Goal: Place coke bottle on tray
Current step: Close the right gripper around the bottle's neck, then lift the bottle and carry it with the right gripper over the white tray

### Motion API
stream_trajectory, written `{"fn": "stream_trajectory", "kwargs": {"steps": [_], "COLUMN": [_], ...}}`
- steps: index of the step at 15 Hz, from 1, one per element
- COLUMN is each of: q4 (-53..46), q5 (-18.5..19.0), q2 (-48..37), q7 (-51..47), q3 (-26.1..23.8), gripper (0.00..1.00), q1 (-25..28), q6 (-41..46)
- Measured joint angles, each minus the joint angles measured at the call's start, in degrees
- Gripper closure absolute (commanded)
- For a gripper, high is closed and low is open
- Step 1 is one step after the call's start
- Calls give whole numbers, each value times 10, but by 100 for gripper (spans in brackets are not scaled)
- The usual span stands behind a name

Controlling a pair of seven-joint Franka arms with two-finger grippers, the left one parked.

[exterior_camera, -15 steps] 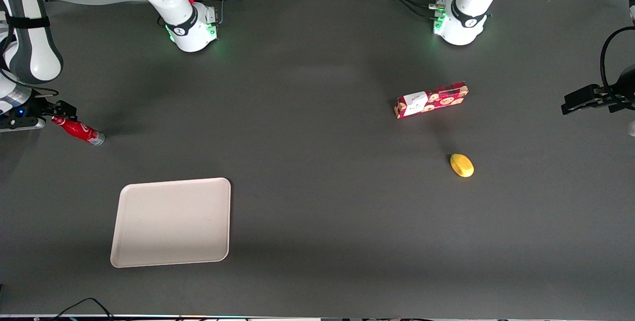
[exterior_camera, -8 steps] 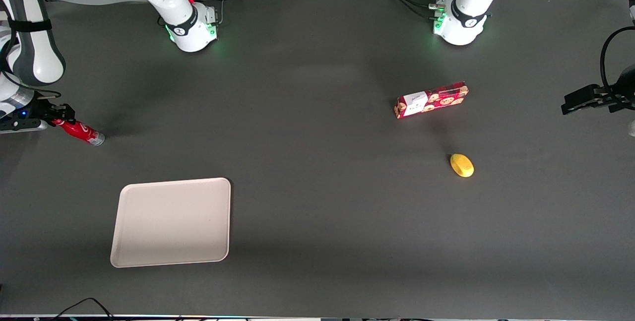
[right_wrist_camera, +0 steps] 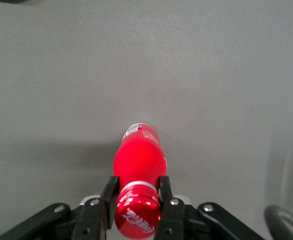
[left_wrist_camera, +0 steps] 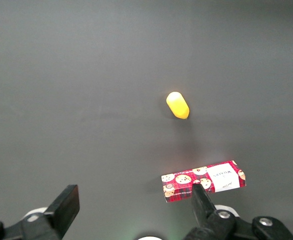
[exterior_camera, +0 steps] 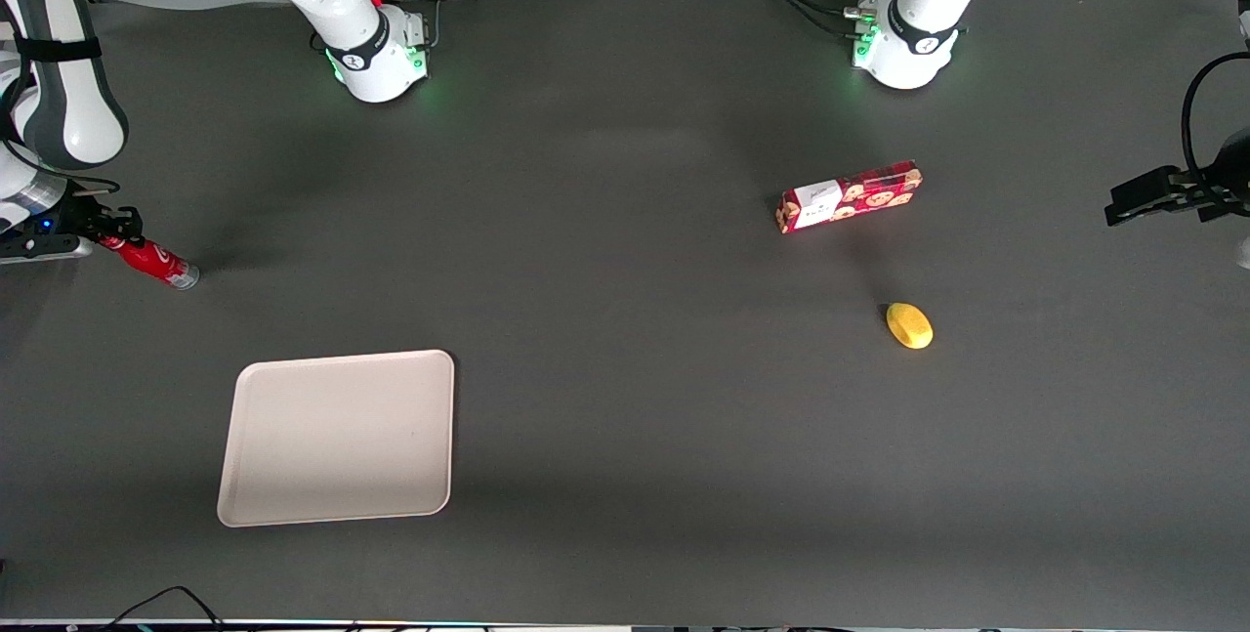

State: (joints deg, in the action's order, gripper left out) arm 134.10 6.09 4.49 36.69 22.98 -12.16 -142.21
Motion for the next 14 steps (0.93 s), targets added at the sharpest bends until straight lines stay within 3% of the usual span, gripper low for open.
{"fn": "stream_trajectory", "kwargs": {"steps": [5, 14], "q4": [-52, -308], "q5": [-26, -40], "q2": [-18, -41], "q7": [0, -88], "q3": [-2, -40], "gripper": [100, 100], "q1": [2, 57], "q6": [103, 357]}}
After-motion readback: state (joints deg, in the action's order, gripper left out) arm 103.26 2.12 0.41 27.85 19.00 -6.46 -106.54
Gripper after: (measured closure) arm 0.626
